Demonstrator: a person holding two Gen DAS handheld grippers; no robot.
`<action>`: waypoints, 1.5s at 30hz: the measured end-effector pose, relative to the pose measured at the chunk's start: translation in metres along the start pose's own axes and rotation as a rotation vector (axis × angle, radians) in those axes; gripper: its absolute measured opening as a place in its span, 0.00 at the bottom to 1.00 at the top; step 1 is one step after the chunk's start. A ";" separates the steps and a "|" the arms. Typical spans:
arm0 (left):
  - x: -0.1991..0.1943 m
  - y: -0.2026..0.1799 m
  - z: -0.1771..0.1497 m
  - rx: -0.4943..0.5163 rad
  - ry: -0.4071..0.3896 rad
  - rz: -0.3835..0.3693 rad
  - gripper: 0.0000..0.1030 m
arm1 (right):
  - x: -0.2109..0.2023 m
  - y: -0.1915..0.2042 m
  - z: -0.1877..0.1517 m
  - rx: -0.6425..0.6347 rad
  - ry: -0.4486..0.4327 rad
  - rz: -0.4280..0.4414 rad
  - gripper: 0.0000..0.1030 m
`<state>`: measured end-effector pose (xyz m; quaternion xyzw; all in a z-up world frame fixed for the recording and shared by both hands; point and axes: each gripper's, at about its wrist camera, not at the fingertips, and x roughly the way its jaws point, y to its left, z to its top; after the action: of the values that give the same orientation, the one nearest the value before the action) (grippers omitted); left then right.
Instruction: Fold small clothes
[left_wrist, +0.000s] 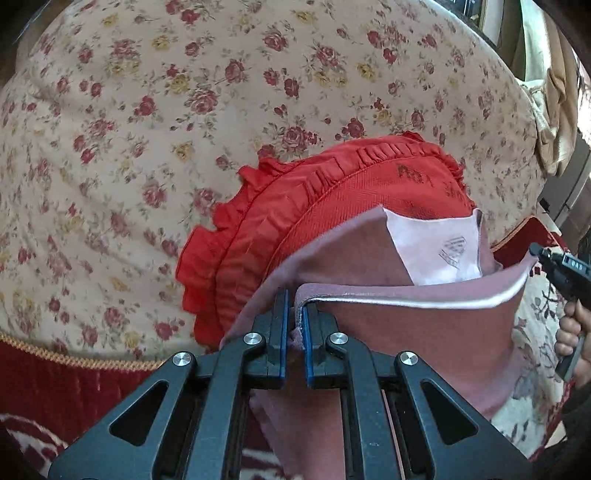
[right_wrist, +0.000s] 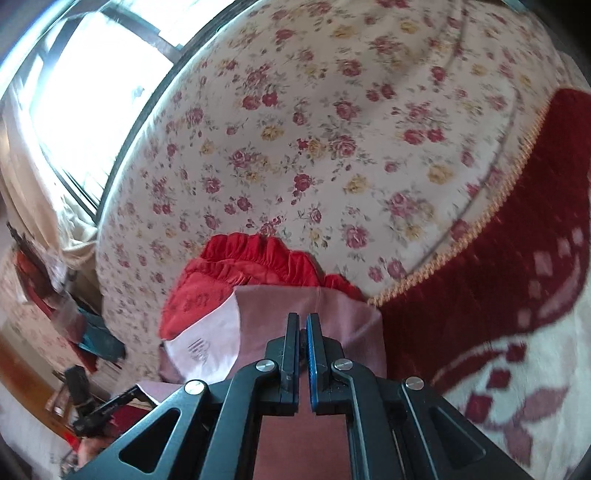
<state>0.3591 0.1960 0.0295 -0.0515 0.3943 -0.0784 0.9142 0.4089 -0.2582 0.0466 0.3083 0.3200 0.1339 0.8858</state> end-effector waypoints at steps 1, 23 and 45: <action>0.003 -0.001 0.002 0.001 -0.002 0.003 0.05 | 0.006 0.001 0.005 -0.007 0.000 -0.017 0.03; 0.003 0.055 -0.014 -0.191 -0.036 0.068 0.38 | 0.077 -0.035 0.050 -0.067 0.055 -0.298 0.03; -0.059 0.022 -0.168 -0.520 0.325 -0.248 0.65 | -0.005 -0.083 -0.119 0.185 0.514 0.135 0.45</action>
<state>0.1994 0.2230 -0.0467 -0.3175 0.5324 -0.0933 0.7791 0.3310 -0.2697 -0.0757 0.3644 0.5236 0.2367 0.7328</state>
